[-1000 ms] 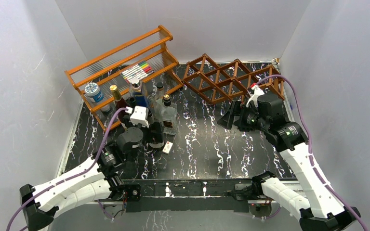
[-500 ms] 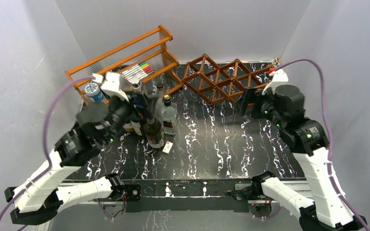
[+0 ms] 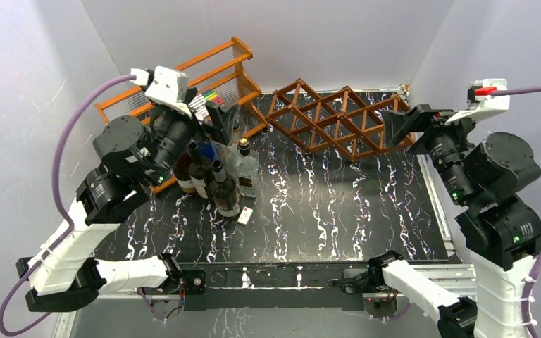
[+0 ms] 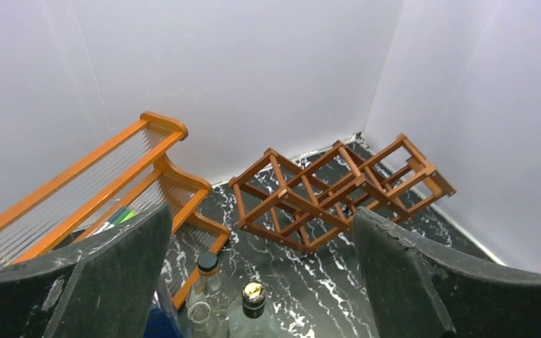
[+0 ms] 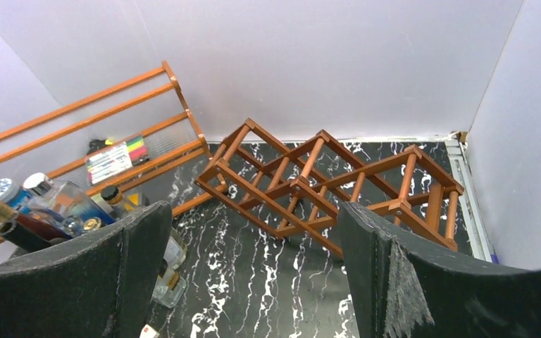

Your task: Take the wine bottle off the wine rack

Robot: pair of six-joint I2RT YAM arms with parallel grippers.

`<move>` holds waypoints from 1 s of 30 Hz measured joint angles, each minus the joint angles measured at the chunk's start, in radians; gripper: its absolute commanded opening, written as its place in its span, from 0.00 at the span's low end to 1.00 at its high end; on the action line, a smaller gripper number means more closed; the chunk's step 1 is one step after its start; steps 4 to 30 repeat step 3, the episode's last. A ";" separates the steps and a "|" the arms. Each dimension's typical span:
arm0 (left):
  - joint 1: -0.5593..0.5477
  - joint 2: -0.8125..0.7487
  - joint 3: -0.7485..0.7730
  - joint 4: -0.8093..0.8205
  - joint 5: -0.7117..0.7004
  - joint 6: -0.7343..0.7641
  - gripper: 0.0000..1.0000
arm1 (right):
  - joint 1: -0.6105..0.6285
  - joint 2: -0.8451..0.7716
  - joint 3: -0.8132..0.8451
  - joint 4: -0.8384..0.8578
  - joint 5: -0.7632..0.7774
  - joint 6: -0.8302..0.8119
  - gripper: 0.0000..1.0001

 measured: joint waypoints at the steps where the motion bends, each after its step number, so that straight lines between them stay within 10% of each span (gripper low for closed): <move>1: 0.000 -0.008 -0.024 0.016 0.000 0.014 0.98 | 0.000 0.006 -0.003 0.001 0.004 -0.002 0.98; 30: 0.000 -0.029 -0.088 0.051 -0.005 0.044 0.98 | 0.000 0.011 -0.040 0.023 0.011 -0.006 0.98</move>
